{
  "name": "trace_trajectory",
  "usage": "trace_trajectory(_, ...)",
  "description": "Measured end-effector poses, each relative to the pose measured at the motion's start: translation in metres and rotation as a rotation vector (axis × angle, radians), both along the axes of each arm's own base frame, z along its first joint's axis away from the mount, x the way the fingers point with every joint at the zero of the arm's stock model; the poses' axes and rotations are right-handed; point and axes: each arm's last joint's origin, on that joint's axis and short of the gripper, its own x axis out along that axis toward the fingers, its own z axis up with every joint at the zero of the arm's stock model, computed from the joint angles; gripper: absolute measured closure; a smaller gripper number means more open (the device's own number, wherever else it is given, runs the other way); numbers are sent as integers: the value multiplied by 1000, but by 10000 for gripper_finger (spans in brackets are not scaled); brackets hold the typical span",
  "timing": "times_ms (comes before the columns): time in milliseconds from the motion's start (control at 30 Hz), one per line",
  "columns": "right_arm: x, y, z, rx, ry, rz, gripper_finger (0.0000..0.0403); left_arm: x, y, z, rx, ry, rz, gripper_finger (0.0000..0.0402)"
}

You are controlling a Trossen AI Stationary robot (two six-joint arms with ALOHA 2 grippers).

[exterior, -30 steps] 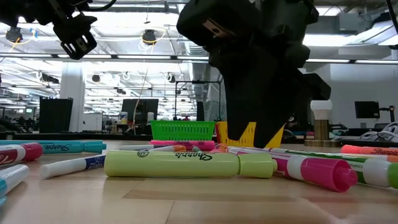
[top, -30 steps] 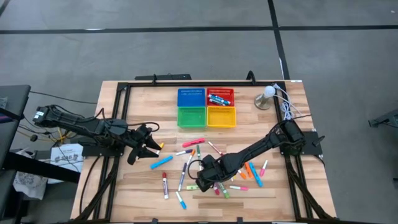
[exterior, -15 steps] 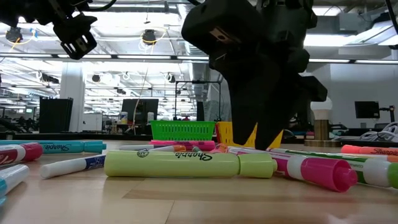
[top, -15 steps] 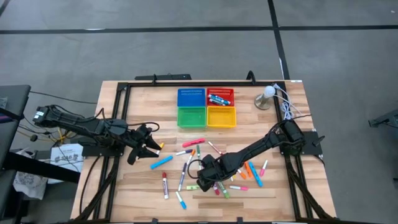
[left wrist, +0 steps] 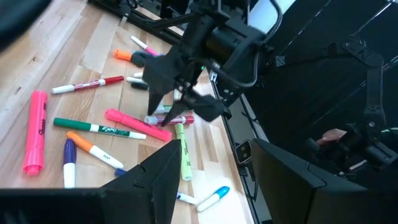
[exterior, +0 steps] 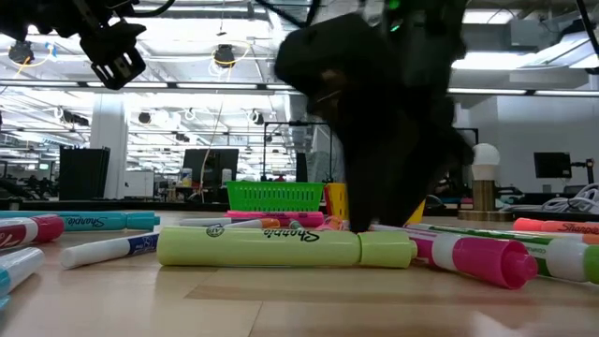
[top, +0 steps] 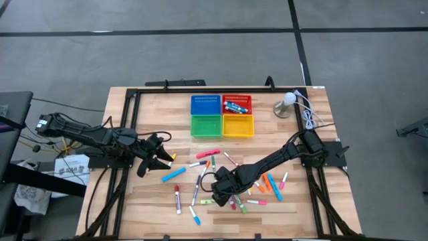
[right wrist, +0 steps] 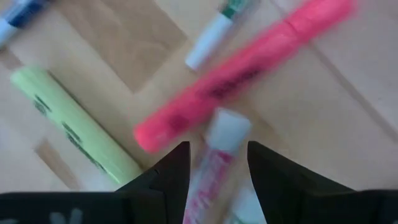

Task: Pick & Place Markers
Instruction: Put the pink thick dry erase marker into the red bin

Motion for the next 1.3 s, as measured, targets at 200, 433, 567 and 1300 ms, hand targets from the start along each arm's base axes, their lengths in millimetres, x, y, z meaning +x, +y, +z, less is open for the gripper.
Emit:
trace_trajectory(200,3,0,-18,-7,40,4,260,0,0,-1,-4,3,1,207)
trace_trajectory(433,1,-1,-18,-13,56,-29,298,-1,0,-8,-20,26,6,207)
trace_trajectory(567,1,-5,-10,3,47,-36,331,-1,0,-8,-21,24,6,207)
trace_trajectory(1300,-21,-70,98,-110,-106,-122,339,0,2,-8,0,15,79,207)
